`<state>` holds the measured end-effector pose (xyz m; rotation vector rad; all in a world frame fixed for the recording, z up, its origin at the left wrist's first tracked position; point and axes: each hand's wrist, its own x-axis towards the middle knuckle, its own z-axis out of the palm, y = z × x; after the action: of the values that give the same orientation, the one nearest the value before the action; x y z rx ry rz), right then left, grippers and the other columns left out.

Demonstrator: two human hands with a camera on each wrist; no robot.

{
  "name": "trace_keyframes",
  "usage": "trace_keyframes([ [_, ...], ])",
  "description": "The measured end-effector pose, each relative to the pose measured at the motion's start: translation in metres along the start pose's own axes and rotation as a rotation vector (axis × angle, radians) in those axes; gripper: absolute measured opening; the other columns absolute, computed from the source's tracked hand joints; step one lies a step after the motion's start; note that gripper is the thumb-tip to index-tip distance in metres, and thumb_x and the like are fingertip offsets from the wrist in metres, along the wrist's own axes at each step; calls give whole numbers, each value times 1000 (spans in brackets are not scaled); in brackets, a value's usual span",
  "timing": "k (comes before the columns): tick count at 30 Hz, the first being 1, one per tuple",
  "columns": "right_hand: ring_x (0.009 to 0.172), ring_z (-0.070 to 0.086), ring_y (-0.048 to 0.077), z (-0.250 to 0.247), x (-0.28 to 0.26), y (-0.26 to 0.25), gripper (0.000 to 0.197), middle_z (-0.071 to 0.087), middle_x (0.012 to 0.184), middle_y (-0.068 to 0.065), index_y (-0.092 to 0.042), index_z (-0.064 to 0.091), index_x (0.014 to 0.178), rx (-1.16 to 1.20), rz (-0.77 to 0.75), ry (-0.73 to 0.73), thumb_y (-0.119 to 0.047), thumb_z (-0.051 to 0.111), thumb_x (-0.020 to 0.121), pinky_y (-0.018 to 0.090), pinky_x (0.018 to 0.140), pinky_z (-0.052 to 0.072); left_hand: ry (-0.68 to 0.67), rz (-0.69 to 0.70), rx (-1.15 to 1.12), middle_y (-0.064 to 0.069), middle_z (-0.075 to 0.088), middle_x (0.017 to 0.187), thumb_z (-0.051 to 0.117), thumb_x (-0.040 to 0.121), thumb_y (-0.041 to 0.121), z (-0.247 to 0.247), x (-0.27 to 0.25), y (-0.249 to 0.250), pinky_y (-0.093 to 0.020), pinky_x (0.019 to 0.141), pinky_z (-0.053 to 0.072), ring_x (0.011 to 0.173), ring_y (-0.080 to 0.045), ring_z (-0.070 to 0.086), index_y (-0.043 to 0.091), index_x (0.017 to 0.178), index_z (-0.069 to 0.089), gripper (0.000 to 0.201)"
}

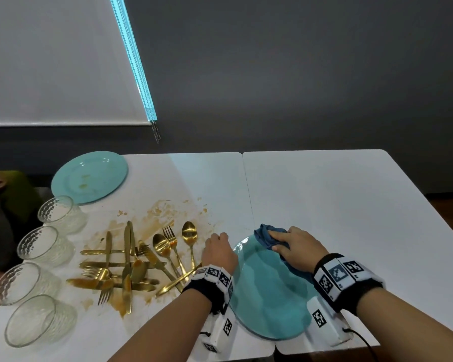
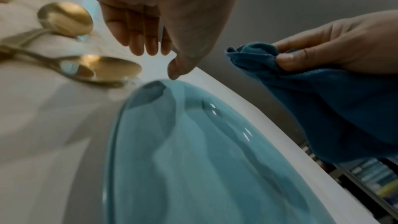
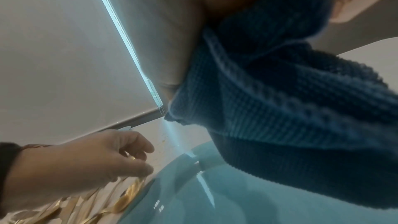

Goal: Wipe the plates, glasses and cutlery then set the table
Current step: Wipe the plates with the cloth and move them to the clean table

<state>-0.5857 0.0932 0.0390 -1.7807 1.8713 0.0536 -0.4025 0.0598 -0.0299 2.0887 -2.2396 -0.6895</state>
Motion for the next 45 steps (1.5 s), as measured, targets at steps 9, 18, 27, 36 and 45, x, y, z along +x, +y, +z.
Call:
trace_keyframes([
  [9, 111, 50, 26, -15, 61, -76, 42, 48, 114, 9, -40, 41, 138, -3, -108, -6, -35, 43, 97, 28, 92, 39, 30, -313, -195, -17, 55, 127, 57, 88, 22, -103, 82, -102, -32, 88, 45, 115, -32, 54, 3, 126, 50, 43],
  [18, 107, 52, 26, -18, 111, -136, 40, 50, 113, 10, -37, 42, 138, -7, -118, -16, -36, 43, 97, 27, 87, 39, -82, -232, 214, -11, 57, 127, 60, 87, 18, -160, 130, -226, -34, 98, 45, 118, -28, 54, 11, 128, 47, 44],
  [27, 107, 52, 26, -10, 140, -155, 41, 44, 100, 4, -39, 41, 138, 0, -55, -63, -37, 44, 97, 23, 82, 37, -156, -327, 126, -15, 57, 120, 61, 86, 18, -166, 161, -270, -35, 89, 45, 111, -32, 55, 7, 116, 52, 34],
  [36, 108, 53, 25, 0, 141, -157, 42, 51, 112, 9, -38, 41, 138, 17, -31, -63, -37, 44, 97, 26, 88, 40, -146, -420, 15, -11, 58, 121, 68, 80, 29, -160, 170, -291, -31, 87, 44, 111, -29, 56, 11, 112, 57, 38],
  [45, 107, 53, 26, 6, 124, -147, 40, 51, 112, 11, -35, 43, 137, 21, -8, -50, -34, 45, 97, 28, 89, 42, -80, -531, -304, -12, 46, 136, 57, 90, 26, -143, 188, -275, -15, 77, 51, 127, -26, 47, 6, 130, 47, 46],
])
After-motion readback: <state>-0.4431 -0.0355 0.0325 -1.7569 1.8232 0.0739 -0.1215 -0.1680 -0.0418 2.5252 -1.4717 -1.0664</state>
